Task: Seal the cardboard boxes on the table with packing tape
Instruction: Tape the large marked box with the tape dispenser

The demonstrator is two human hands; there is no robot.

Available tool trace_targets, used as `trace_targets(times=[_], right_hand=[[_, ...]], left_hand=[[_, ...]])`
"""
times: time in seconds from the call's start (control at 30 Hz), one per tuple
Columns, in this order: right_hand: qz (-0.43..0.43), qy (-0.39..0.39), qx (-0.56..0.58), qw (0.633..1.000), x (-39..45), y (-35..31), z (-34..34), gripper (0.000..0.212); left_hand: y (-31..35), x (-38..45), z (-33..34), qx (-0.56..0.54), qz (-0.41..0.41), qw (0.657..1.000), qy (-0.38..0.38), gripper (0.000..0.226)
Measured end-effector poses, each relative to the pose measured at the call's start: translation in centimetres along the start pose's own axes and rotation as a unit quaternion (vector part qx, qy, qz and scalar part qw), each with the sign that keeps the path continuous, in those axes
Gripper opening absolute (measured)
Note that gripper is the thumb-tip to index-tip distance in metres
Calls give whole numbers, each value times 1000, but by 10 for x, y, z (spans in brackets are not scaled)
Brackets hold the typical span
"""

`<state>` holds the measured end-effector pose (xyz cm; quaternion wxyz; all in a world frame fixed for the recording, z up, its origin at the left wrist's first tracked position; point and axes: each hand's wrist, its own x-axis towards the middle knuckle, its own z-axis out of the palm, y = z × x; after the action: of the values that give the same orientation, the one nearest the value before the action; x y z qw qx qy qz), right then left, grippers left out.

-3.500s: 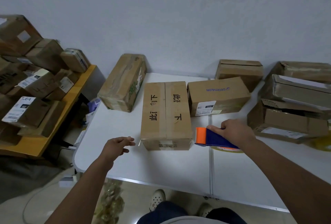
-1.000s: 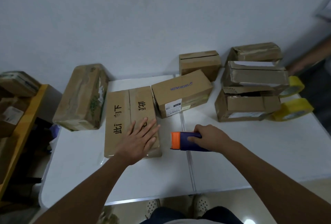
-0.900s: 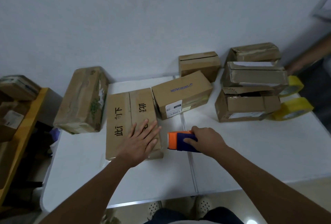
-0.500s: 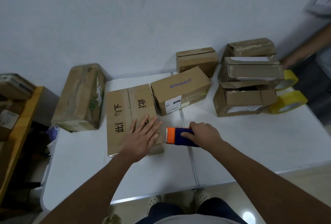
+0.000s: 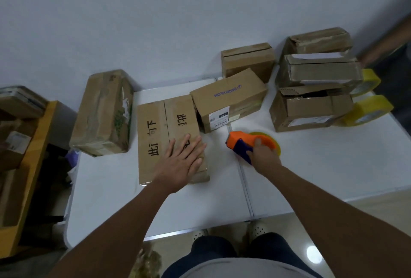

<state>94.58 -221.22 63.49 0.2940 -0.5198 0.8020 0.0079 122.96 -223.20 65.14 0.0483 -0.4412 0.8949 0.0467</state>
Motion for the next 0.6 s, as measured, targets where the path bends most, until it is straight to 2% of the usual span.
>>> trace_targets(times=[0.1, 0.17, 0.23, 0.27, 0.3, 0.37, 0.4, 0.47, 0.6], right_hand=[[38, -35, 104, 993, -4, -1, 16, 31], [33, 16, 152, 988, -7, -3, 22, 32], [-9, 52, 201, 978, -14, -17, 22, 34], [-42, 24, 270, 962, -21, -28, 21, 33], [-62, -35, 371, 926, -29, -39, 19, 36], [-52, -174, 506, 843, -42, -57, 17, 46], [-39, -219, 535, 815, -46, -63, 16, 46], [-27, -245, 543, 803, -52, -63, 15, 39], [-14, -235, 560, 794, -59, -50, 19, 21]], left_hand=[[2, 0, -2, 1, 0, 1000, -1, 55], [1, 0, -2, 2, 1, 1000, -2, 56], [1, 1, -1, 2, 1, 1000, -3, 56], [1, 1, -2, -2, -1, 1000, -1, 56], [2, 1, -2, -6, -2, 1000, 0, 56], [1, 2, -3, -8, 2, 1000, -6, 56], [0, 2, -2, -7, 4, 1000, -8, 56], [0, 1, -2, -9, 4, 1000, -7, 57], [1, 2, -4, -21, 3, 1000, -14, 57]])
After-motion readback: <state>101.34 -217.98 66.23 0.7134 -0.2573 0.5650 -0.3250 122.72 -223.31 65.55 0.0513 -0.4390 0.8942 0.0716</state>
